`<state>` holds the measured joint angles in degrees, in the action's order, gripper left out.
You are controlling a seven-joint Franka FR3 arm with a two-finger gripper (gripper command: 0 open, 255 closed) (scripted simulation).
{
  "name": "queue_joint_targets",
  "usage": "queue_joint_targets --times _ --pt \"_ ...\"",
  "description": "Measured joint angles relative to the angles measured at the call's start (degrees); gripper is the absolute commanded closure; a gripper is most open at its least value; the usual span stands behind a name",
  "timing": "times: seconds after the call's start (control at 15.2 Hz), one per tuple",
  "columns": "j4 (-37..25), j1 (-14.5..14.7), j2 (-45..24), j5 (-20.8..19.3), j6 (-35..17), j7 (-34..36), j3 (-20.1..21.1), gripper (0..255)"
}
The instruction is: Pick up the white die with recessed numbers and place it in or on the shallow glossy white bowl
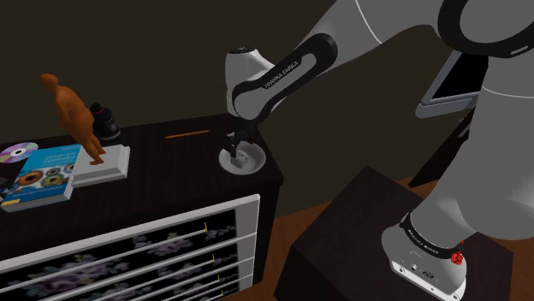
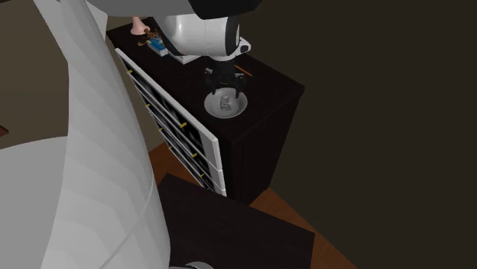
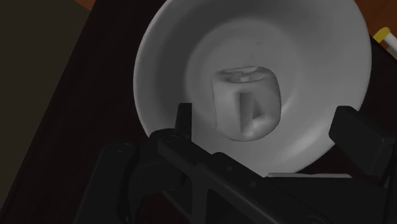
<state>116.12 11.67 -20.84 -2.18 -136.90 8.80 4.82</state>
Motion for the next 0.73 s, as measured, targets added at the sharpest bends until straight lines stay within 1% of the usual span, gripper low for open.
queue_joint_targets --times 0.33,0.73 --pt "-1.1 -0.3 4.3 0.6 5.3 -0.4 0.2 0" --pt "-1.5 -0.2 4.6 0.6 6.1 -0.4 0.3 0"
